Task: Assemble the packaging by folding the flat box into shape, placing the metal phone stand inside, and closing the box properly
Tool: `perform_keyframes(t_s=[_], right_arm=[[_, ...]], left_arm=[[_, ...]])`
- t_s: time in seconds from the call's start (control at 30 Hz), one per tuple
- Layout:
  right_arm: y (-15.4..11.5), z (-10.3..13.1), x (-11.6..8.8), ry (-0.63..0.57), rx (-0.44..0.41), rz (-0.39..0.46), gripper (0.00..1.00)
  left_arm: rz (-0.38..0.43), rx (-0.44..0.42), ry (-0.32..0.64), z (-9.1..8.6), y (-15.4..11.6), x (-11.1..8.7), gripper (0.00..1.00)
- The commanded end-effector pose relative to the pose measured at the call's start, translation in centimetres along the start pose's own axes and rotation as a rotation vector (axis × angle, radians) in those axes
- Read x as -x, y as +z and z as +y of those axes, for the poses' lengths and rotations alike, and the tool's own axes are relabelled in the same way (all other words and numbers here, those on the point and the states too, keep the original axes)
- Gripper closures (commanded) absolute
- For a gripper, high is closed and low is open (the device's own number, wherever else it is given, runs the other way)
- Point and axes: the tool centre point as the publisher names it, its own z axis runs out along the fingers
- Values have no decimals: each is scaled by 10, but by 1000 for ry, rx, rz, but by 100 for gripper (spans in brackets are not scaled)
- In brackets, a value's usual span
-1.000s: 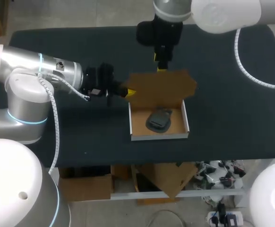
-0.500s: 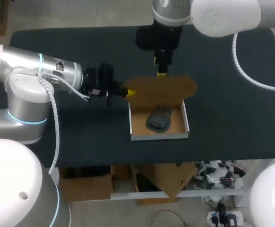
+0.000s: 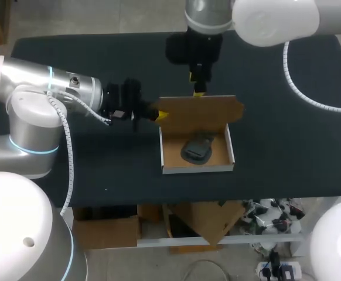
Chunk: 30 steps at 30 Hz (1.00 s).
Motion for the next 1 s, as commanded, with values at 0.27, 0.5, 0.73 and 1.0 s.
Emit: perform_keyframes(t_s=[0.27,0.5,0.73,1.0], right_arm=[[4,3,-6,5,-15,6,42],[8,2,-8,11,-22,11,46],[8,3,-11,15,-26,9,44],[9,3,-15,19,-30,10,44]], left_arm=[[-4,-1,0,1,1,0,100],[-4,-1,0,1,1,0,100],[-4,-1,0,1,1,0,100],[-4,-1,0,1,1,0,100]])
